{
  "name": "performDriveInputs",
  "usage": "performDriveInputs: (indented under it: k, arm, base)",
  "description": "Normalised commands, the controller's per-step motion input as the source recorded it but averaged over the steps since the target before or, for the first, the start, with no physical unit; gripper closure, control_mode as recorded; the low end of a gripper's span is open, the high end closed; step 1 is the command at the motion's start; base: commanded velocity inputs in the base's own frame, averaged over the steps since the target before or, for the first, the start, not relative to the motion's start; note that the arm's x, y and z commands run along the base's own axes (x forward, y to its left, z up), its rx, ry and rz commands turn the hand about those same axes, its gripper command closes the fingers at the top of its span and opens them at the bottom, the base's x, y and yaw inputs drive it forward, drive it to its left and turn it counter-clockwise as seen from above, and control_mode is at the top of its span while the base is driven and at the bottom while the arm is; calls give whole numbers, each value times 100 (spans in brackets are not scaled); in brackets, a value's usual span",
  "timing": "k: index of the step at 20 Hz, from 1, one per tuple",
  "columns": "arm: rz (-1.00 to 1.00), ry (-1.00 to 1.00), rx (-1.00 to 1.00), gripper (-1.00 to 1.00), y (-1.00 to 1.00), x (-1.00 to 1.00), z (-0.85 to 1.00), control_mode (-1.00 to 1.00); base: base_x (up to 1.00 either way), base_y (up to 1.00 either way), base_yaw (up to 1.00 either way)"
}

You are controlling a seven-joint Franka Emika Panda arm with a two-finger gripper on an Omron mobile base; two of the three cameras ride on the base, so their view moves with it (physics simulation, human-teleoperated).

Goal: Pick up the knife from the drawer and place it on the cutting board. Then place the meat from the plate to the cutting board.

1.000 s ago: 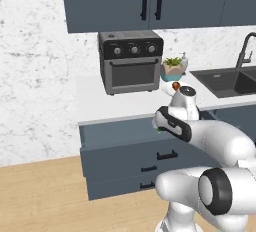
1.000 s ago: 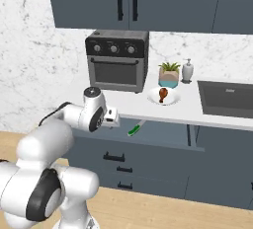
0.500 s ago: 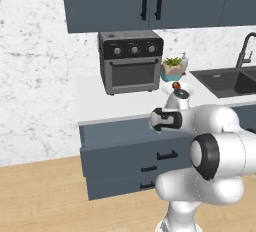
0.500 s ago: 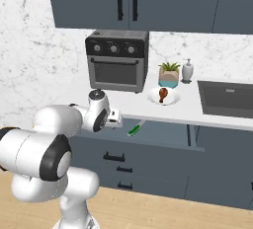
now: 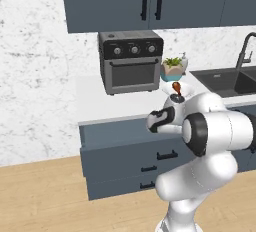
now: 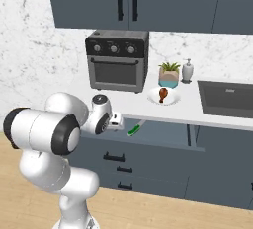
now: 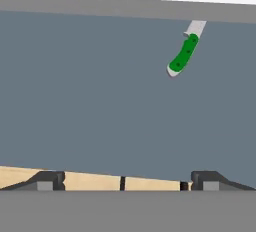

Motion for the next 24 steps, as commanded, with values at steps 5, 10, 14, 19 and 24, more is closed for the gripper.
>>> performDriveInputs:
  k: [5, 10, 14, 19, 24]
  arm:
    - [0, 1, 0, -100, 0, 7, -20, -100]
    - [0, 5, 0, -100, 0, 6, -15, -100]
    - [0, 8, 0, -100, 0, 17, -17, -100]
    - [0, 10, 0, -100, 0, 7, -17, -100]
    - [0, 8, 0, -100, 0, 0, -14, -100]
  base:
    - [0, 0, 0]
    - [0, 0, 0]
    - [0, 0, 0]
    - [0, 0, 0]
    - [0, 0, 0]
